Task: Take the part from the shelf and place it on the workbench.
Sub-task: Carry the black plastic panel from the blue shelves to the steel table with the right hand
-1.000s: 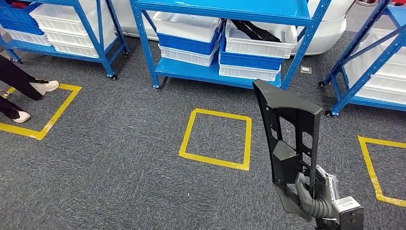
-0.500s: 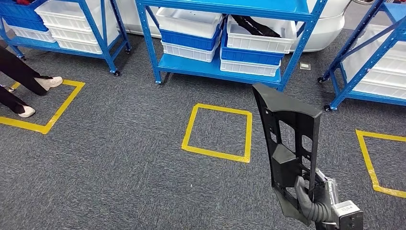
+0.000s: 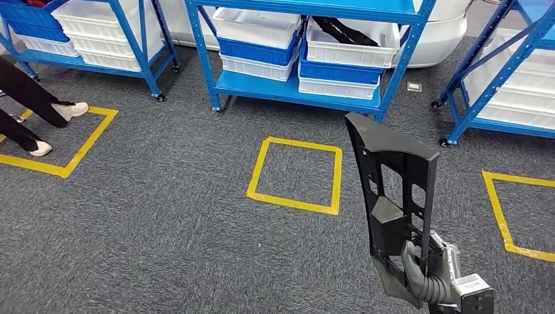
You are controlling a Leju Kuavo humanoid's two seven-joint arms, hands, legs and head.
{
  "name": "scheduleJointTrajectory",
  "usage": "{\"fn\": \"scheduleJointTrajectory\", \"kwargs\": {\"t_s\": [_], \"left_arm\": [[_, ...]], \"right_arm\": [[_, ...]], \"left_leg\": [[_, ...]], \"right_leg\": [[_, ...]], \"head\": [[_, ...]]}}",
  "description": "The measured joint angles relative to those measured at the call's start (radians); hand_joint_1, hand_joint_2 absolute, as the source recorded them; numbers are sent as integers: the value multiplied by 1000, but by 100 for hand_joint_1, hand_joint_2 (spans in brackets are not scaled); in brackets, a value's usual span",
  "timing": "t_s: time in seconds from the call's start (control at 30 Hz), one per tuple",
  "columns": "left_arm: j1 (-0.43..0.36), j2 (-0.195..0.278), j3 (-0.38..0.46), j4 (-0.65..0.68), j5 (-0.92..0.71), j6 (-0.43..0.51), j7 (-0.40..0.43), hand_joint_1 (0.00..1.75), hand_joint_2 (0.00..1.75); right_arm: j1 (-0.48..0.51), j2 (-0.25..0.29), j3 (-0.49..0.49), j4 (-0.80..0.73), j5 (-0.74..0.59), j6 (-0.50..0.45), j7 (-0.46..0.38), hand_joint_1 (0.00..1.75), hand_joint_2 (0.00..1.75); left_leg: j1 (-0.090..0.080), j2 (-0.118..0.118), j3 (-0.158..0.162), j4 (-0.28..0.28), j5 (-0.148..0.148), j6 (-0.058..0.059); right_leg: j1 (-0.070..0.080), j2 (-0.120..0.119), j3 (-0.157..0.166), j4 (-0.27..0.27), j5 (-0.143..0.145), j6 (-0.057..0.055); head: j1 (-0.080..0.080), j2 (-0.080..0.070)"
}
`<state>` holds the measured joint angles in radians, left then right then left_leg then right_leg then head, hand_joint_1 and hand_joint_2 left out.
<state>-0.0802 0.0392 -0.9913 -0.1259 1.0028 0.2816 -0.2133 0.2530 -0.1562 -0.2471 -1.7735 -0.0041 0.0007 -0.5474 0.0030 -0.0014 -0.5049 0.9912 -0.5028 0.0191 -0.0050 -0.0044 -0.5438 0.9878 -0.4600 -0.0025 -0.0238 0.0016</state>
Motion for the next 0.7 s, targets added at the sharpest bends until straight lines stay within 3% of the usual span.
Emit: {"fn": "scheduleJointTrajectory", "kwargs": {"t_s": [0.07,0.13,0.17,0.23,0.3,0.33,0.37,0.43,0.5,0.6,0.63,0.7], "left_arm": [[0,1,-3,0,-1,-1,0,0,175],[-1,1,-8,0,-3,-2,0,0,175],[-2,0,-10,0,-4,-4,0,0,175],[-3,0,-13,0,-7,-6,1,0,175],[-3,0,-16,0,-9,-7,3,0,175],[-3,0,-18,0,-9,-8,4,0,175],[-3,0,-19,0,-10,-8,5,0,175],[-3,0,-22,0,-10,-9,5,0,175],[-4,3,-24,0,-10,-10,5,0,175],[-3,4,-26,0,-11,-17,5,0,175],[-3,4,-27,0,-12,-19,4,0,175],[-3,4,-30,0,-12,-20,3,0,175]], "right_arm": [[3,1,-1,-1,0,-2,0,175,175],[6,3,-2,-4,1,-4,0,175,175],[6,3,-4,-5,1,-5,-1,175,175],[8,4,-5,-5,1,-6,-1,175,175],[11,4,-6,-5,1,-7,-1,175,175],[11,5,-7,-4,1,-7,-1,175,175],[10,4,-7,-4,1,-7,-1,175,175],[6,4,-8,-4,1,-7,-1,175,175],[3,4,-8,-3,2,-7,-1,175,175],[2,5,-8,-2,2,-7,-1,175,175],[2,5,-8,-2,3,-6,-2,175,175],[1,6,-8,-2,5,-6,-3,175,175]], "left_leg": [[-3,1,-5,-6,11,12],[-1,7,-12,-20,32,27],[1,9,-18,-27,43,33],[1,12,-39,-30,59,39],[1,13,-62,-29,74,36],[1,13,-72,-27,81,34],[3,13,-81,-25,88,30],[3,13,-97,-12,96,20],[0,13,-107,2,101,10],[2,11,-114,6,110,-6],[5,9,-121,19,95,-11],[10,8,-154,105,20,-21]], "right_leg": [[2,-1,-5,-1,8,14],[3,0,-22,21,-9,21],[3,1,-40,59,-36,20],[-2,2,-91,186,-113,15],[-8,2,-116,283,-161,23],[-11,2,-100,277,-161,33],[-15,2,-60,226,-146,44],[-22,2,40,70,-108,61],[-23,4,86,-14,-87,55],[-22,6,75,-11,-74,30],[-24,5,70,-10,-67,20],[-26,2,59,-9,-52,1]], "head": [[0,0],[1,0],[3,0],[5,0],[5,0],[5,0],[5,0],[6,0],[5,0],[3,0],[3,0],[2,0]]}}
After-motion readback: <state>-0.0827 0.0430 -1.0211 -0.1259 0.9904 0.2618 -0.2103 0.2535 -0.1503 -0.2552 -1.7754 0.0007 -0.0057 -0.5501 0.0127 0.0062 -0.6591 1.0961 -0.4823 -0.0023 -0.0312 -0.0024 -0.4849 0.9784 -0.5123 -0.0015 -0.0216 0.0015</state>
